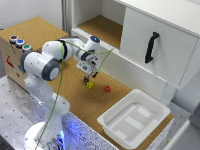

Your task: Take off the purple block that is on top of the other one

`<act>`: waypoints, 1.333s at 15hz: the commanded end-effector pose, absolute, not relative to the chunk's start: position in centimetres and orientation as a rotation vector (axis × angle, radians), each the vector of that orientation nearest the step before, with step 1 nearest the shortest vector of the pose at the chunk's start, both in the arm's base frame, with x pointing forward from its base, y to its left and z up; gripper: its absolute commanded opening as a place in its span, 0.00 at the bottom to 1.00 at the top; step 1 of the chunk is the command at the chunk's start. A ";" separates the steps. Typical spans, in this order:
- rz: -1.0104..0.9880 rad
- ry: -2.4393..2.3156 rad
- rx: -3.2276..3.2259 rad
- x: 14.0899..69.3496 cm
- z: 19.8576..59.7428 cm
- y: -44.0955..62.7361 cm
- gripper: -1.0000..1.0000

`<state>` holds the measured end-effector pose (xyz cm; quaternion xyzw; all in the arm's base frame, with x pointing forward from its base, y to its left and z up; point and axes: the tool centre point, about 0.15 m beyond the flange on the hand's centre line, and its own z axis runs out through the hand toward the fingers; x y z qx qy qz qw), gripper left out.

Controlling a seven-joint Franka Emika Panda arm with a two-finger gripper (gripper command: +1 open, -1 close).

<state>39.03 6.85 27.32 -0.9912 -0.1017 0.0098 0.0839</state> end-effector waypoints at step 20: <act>0.065 0.002 -3.052 40.0 19.6 1.4 0.00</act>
